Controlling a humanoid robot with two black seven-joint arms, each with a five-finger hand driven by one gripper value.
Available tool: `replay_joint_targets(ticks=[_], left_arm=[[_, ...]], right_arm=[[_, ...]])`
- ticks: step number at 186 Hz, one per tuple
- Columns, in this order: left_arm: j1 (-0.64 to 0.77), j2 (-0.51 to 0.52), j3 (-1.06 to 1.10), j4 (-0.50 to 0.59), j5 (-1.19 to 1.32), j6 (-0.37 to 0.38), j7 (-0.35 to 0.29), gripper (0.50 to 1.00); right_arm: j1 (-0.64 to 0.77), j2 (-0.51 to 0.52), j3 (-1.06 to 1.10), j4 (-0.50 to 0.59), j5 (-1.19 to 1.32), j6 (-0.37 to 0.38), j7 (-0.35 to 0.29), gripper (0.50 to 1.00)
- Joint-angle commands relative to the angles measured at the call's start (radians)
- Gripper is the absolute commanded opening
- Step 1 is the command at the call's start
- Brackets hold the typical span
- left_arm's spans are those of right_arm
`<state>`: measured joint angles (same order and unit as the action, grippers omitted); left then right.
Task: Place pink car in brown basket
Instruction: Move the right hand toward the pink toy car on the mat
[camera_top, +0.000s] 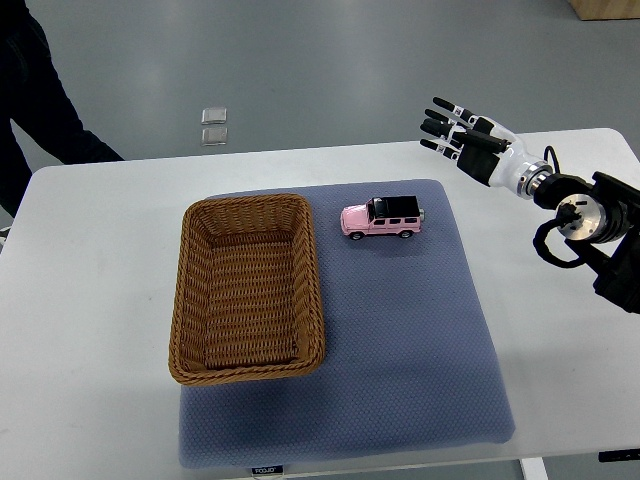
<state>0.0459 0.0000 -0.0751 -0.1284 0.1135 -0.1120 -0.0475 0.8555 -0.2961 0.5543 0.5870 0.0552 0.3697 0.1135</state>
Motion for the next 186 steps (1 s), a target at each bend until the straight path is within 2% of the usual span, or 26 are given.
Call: replay_joint_targets(ticks=[1,47,75,100,144,186], left_arm=[[0.0,0.0,0.0,0.0,0.0,0.0,0.0,1.0],[0.003,0.0,0.001,-0.003,0.0,0.002,0.0,1.0],[-0.004,0.0,0.0,-0.002,0.0,0.002,0.0,1.0],[-0.004,0.0,0.001,-0.002,0.0,0.0,0.0,1.0],[-0.004,0.0,0.001,-0.002,0.0,0.002,0.0,1.0],[-0.004,0.0,0.001,-0.002,0.0,0.002,0.0,1.0]], right_arm=[[-0.001,0.0,0.0,0.001,0.0,0.005,0.002,0.917],[0.0,0.0,-0.002,0.004,-0.031,0.011,0.003,0.917],[0.004,-0.001,-0.002,0.014,-0.141,0.02,0.031,0.917],[0.016,-0.003,-0.004,0.025,-0.331,0.025,0.052,0.915],[0.092,-0.006,-0.01,0.057,-0.83,0.028,0.147,0.915],[0.217,-0.015,-0.221,0.057,-1.025,0.026,0.153,0.915]])
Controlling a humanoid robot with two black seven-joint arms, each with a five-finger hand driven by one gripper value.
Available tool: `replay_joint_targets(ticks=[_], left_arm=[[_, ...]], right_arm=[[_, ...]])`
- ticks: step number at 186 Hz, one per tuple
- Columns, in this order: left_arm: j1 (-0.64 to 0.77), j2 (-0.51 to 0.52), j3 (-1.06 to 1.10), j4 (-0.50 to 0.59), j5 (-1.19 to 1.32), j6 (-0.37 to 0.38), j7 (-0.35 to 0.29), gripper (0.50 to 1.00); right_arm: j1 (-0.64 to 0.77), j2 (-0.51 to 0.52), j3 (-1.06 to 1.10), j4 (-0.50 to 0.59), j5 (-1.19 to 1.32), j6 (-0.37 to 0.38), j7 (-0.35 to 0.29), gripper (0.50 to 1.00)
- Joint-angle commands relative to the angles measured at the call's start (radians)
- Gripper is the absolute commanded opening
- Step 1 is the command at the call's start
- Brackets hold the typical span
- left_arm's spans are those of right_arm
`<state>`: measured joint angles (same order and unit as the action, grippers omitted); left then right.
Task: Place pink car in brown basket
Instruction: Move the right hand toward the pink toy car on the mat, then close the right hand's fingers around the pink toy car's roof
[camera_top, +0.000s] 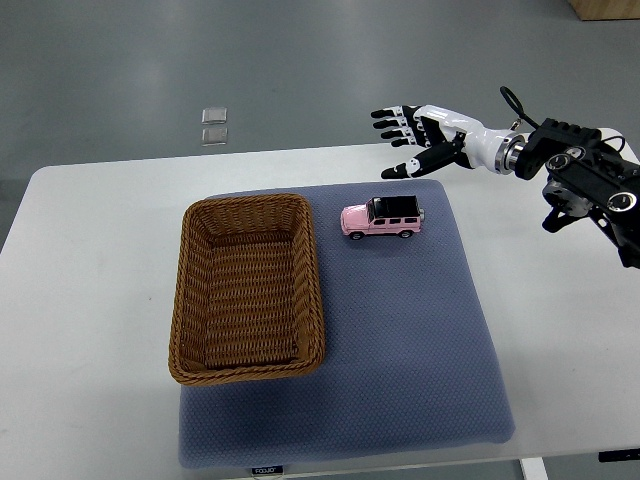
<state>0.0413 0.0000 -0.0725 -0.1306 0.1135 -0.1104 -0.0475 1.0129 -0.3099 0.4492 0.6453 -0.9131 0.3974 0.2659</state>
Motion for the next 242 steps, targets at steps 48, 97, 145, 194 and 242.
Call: replay_joint_targets(ticks=[48,97,145,194,242], left_arm=[[0.0,0.0,0.0,0.0,0.0,0.0,0.0,1.0],[0.0,0.0,-0.001,0.0,0.0,0.0,0.0,1.0],[0.0,0.0,0.0,0.0,0.0,0.0,0.0,1.0],[0.0,0.0,0.0,0.0,0.0,0.0,-0.002,1.0],[0.0,0.0,0.0,0.0,0.0,0.0,0.0,1.0]], right_arm=[[0.161,0.015,-0.419,-0.012,-0.093,-0.052,-0.01,0.913],[0.145,0.091,-0.446,-0.075,-0.095,-0.132,-0.013,0.911],[0.102,0.147,-0.506,-0.125,-0.095,-0.203,-0.014,0.901],[0.096,0.147,-0.509,-0.138,-0.095,-0.213,-0.022,0.75],[0.098,0.147,-0.509,-0.138,-0.095,-0.21,-0.027,0.517]])
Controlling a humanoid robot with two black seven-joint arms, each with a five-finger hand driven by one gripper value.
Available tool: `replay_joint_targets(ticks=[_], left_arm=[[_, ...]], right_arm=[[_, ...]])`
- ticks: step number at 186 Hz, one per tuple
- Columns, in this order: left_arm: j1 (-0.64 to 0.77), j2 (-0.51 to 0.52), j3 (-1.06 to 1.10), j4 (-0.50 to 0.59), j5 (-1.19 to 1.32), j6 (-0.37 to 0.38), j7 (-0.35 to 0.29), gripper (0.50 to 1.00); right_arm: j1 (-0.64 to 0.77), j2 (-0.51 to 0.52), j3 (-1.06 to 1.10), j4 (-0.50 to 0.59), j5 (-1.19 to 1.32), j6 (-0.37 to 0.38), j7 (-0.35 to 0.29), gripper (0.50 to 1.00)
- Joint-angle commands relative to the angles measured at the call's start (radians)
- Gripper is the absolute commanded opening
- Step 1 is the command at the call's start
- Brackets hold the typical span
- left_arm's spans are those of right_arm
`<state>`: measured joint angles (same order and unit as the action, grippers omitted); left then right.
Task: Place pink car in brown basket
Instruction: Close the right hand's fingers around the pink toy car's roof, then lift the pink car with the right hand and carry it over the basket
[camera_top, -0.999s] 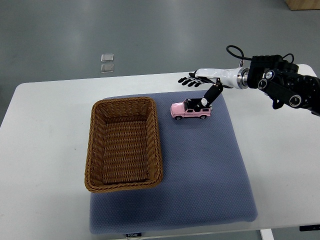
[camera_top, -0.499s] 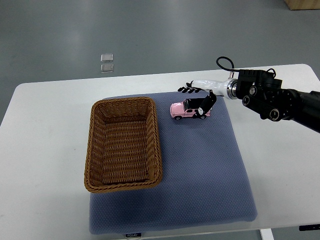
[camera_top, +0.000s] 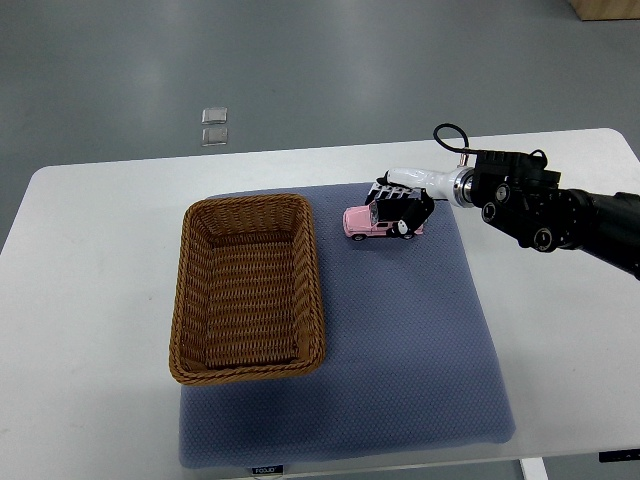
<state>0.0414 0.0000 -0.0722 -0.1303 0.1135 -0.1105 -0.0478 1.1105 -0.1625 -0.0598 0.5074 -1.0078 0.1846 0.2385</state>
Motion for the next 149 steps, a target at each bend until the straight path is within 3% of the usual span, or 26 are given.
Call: replay_joint_targets(ticks=[1,84,119,149], left_arm=[[0.0,0.0,0.0,0.0,0.0,0.0,0.0,1.0],[0.0,0.0,0.0,0.0,0.0,0.0,0.0,1.0],[0.0,0.0,0.0,0.0,0.0,0.0,0.0,1.0],[0.0,0.0,0.0,0.0,0.0,0.0,0.0,1.0]], right_arm=[[0.0,0.0,0.0,0.0,0.0,0.004,0.001,0.507],[0.048,-0.031,0.021,0.006,0.021,0.03,0.018,0.5],[0.098,-0.061,0.029,0.031,0.032,0.093,0.1,0.5],[0.137,-0.088,0.072,0.154,0.032,0.167,0.143,0.5]])
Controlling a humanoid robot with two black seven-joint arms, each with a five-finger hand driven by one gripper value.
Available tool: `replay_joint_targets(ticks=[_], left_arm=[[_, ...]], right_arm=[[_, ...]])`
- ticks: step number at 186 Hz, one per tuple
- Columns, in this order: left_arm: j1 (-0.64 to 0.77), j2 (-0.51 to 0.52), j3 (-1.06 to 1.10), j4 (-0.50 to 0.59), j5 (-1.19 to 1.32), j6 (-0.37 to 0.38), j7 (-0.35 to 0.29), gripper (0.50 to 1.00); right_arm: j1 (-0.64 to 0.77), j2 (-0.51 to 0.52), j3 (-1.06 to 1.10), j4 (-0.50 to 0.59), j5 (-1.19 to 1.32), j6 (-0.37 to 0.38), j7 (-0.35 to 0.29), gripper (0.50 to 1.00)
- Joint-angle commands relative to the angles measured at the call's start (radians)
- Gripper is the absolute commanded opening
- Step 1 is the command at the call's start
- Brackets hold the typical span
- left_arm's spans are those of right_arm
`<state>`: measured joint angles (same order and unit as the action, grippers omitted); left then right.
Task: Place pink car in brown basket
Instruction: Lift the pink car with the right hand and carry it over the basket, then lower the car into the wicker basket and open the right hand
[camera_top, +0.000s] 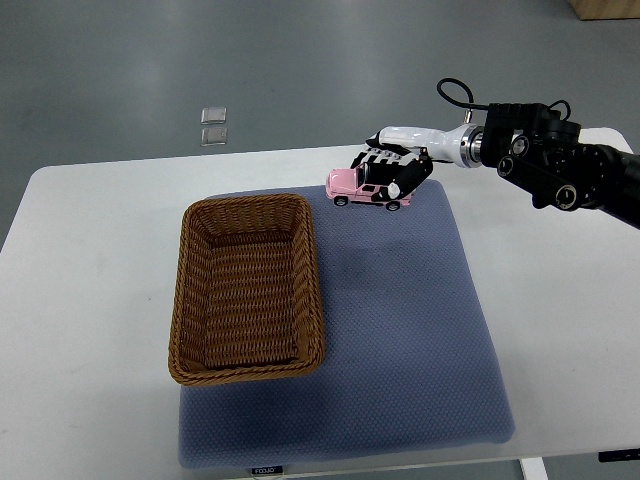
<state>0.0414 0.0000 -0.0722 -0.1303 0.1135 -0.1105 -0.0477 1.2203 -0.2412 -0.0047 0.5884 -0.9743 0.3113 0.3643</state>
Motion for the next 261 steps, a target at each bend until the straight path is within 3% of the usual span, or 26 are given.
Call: replay_joint_targets(ticks=[1,30,82,141,196,210,213,215,222,230,238,261], left_arm=[[0.0,0.0,0.0,0.0,0.0,0.0,0.0,1.0],[0.0,0.0,0.0,0.0,0.0,0.0,0.0,1.0],[0.0,0.0,0.0,0.0,0.0,-0.001,0.0,1.0],[0.0,0.0,0.0,0.0,0.0,0.0,0.0,1.0],[0.0,0.0,0.0,0.0,0.0,0.0,0.0,1.0],[0.0,0.0,0.0,0.0,0.0,0.0,0.0,1.0],[0.0,0.0,0.0,0.0,0.0,0.0,0.0,1.0],[0.0,0.0,0.0,0.0,0.0,0.0,0.0,1.0],[0.0,0.0,0.0,0.0,0.0,0.0,0.0,1.0],[0.0,0.0,0.0,0.0,0.0,0.0,0.0,1.0],[0.0,0.0,0.0,0.0,0.0,0.0,0.0,1.0],[0.0,0.0,0.0,0.0,0.0,0.0,0.0,1.0]], right_arm=[[0.027,-0.009,0.017,0.073,-0.001,0.04,0.018,0.5],[0.073,0.026,0.017,0.116,-0.006,0.045,0.019,0.5],[0.113,0.24,0.005,0.113,-0.018,0.026,0.004,0.5],[0.061,0.241,-0.046,0.068,-0.031,-0.049,-0.024,0.5],[0.019,0.241,-0.046,0.068,-0.027,-0.041,-0.038,0.5],[0.016,0.241,-0.044,0.067,-0.026,-0.043,-0.038,0.611],[0.012,0.241,-0.044,0.067,-0.026,-0.043,-0.038,0.662],[0.011,0.241,-0.044,0.067,-0.026,-0.043,-0.038,0.662],[0.01,0.241,-0.044,0.067,-0.021,-0.049,-0.038,0.78],[0.008,0.241,-0.044,0.067,-0.015,-0.051,-0.038,0.866],[0.008,0.241,-0.043,0.067,-0.014,-0.049,-0.038,0.897],[0.008,0.241,-0.029,0.065,-0.011,-0.04,-0.038,0.901]])
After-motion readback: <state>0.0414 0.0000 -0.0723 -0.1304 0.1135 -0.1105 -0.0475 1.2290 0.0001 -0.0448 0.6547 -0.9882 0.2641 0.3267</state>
